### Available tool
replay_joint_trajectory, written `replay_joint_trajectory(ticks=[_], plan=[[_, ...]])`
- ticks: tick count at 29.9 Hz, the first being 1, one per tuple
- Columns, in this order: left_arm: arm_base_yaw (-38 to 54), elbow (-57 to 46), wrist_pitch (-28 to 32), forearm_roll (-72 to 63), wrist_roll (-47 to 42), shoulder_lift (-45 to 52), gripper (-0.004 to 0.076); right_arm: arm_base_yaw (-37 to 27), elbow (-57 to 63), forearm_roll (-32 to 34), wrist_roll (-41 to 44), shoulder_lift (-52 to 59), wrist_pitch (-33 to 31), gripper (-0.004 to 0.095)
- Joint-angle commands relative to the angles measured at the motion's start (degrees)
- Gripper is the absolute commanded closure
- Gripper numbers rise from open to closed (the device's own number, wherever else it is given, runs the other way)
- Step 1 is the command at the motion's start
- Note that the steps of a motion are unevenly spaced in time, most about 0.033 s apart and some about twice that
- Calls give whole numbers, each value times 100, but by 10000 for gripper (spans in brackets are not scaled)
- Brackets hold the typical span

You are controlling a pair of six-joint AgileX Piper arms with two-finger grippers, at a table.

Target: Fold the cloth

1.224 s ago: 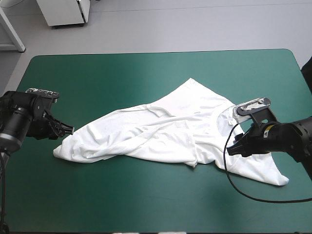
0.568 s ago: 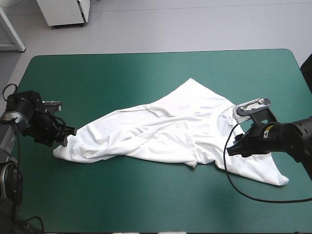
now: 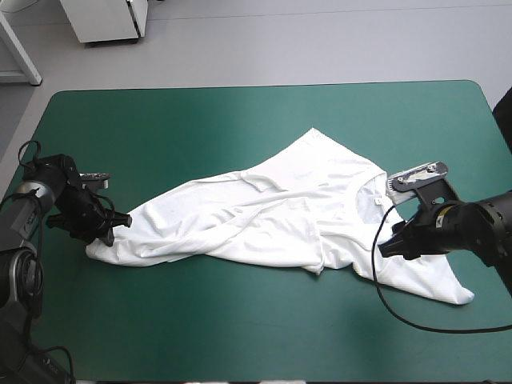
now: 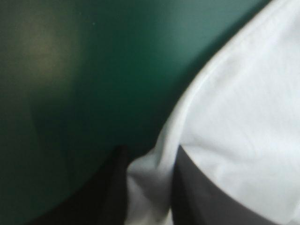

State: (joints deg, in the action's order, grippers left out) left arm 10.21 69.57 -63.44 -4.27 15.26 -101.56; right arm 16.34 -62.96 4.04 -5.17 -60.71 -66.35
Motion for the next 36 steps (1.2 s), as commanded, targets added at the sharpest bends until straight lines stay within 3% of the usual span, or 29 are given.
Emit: replay_joint_trajectory(ticks=[1,5,17,28,36], plan=[[-31,19,-2,-536,176,23,750,-33,-169,743,409,71,-183,354],[-31,19,-2,-619,301,23,746,-44,-105,1380,814,96,-529,354],[-31,19,1,-1493,936,23,746,-669,1029,1299,831,-160,-470,354],[-31,19,32,-1719,1083,23,746,-696,1541,1388,905,-778,174,357],[-31,19,-56,-1732,1125,23,746,-1602,1542,1026,978,-1360,891,426]])
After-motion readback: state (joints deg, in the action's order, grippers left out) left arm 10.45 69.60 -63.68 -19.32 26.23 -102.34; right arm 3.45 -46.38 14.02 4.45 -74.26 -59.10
